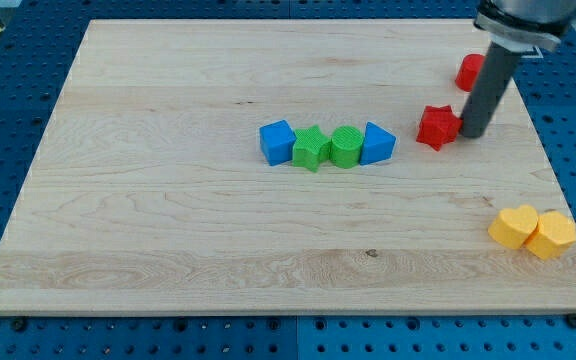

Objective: Place the red star left to the yellow heart

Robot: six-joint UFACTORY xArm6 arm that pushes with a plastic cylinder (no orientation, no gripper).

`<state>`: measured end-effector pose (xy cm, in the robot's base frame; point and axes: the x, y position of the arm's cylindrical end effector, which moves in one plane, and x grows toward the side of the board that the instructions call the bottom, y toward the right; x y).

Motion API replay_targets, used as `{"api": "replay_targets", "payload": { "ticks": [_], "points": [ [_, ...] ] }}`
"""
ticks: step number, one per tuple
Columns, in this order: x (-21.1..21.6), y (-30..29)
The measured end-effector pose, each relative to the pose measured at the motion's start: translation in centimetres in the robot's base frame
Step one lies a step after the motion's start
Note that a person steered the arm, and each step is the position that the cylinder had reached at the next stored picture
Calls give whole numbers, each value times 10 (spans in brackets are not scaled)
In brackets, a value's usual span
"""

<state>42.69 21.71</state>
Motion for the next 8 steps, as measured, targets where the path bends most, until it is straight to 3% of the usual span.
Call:
{"api": "replay_targets", "payload": {
  "ticks": [1,2,4,7,8],
  "points": [
    [-4,9],
    [-45,4],
    [-60,-64],
    [38,7],
    [52,12]
  ]
}}
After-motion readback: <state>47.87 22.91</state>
